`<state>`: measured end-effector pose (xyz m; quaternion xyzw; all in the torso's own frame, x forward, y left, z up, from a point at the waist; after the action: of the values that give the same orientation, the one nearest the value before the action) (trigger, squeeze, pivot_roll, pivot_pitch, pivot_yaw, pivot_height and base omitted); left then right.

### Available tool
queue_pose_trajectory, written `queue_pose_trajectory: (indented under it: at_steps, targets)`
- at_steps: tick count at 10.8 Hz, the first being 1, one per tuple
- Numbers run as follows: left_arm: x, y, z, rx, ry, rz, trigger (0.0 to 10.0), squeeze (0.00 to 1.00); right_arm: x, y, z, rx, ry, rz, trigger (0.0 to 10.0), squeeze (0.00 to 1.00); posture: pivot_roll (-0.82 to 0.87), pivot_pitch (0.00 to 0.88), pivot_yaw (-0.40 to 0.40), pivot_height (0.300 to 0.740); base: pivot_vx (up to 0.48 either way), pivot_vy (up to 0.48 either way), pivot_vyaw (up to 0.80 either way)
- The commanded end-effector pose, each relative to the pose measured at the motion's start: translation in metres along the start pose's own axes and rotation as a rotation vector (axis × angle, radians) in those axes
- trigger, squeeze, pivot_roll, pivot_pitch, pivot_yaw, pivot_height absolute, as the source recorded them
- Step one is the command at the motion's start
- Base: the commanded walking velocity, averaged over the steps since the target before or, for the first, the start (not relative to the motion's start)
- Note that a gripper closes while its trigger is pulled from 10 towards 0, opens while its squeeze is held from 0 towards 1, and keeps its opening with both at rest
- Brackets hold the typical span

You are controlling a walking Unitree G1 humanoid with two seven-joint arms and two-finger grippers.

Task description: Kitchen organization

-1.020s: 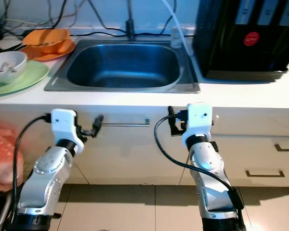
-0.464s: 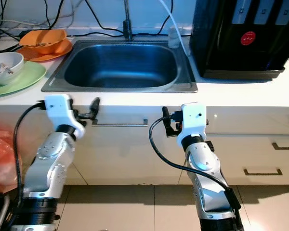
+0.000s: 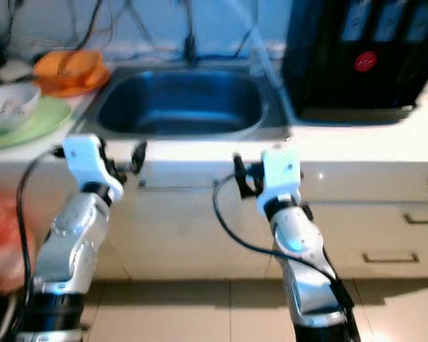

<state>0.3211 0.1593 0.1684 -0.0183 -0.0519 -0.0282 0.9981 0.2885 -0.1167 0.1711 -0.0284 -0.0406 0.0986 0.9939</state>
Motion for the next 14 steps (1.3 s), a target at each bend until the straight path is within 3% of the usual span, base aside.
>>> queue_pose_trajectory:
  at_steps: [1, 9, 14]
  targets:
    - [0.0024, -0.0036, 0.0097, 0.013, -0.037, -0.021, 10.0, 0.0, 0.0004, 0.0002, 0.0093, -0.01, -0.04, 0.006, 10.0, 0.0, -0.08, 0.0, 0.039, 0.74, 0.409, 0.0, 0.0]
    - [0.0023, -0.0041, 0.0136, 0.013, -0.061, -0.002, 10.0, 0.0, -0.0011, 0.003, 0.012, -0.007, -0.053, 0.03, 10.0, 0.0, -0.08, 0.0, 0.036, 0.74, 0.408, 0.0, 0.0]
    - [0.0036, -0.0014, 0.0129, 0.002, -0.055, 0.04, 10.0, 0.0, -0.001, 0.0041, 0.0117, -0.007, -0.054, 0.035, 10.0, 0.0, -0.07, 0.0, 0.035, 0.74, 0.0, 0.0, 0.0]
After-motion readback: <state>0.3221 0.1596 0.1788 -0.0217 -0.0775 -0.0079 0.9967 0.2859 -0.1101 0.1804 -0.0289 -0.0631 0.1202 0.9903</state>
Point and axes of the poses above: a point about 5 cm out from each wrist's last joint towards the gripper, its own x axis pointing out of the wrist towards the gripper, its own z axis along the axis of the wrist's last joint, y = z × x, the point moved 1 cm from there along x, pointing out of the wrist towards the gripper, and after that the axes turned 2 degrees about x, right-handed, at the moved point
